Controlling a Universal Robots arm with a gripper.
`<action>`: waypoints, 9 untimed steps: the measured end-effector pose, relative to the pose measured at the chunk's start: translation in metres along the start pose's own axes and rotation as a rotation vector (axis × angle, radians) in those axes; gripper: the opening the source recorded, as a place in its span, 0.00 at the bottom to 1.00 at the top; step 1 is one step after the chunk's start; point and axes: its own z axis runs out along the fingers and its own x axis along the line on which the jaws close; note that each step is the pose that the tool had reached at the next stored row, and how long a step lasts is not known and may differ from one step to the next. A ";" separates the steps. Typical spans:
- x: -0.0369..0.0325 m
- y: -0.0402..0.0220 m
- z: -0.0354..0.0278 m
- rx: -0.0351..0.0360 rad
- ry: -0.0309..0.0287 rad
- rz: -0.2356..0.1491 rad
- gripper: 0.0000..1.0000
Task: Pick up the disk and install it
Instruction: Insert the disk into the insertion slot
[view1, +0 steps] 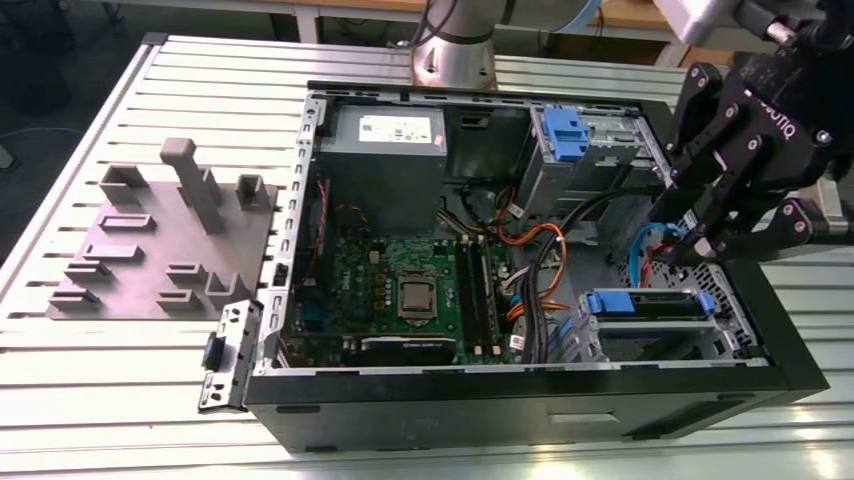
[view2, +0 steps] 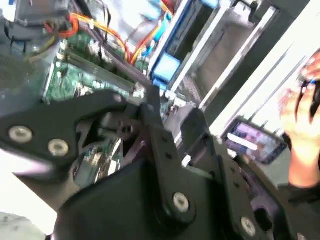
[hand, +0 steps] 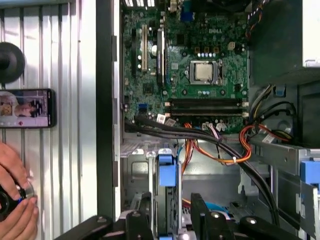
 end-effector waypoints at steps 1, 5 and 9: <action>0.0000 0.0000 0.0018 0.0001 0.0000 0.000 0.44; 0.0000 0.0000 0.0092 0.0001 0.0000 0.000 0.42; 0.0001 0.0000 0.0163 0.0001 0.0001 0.000 0.24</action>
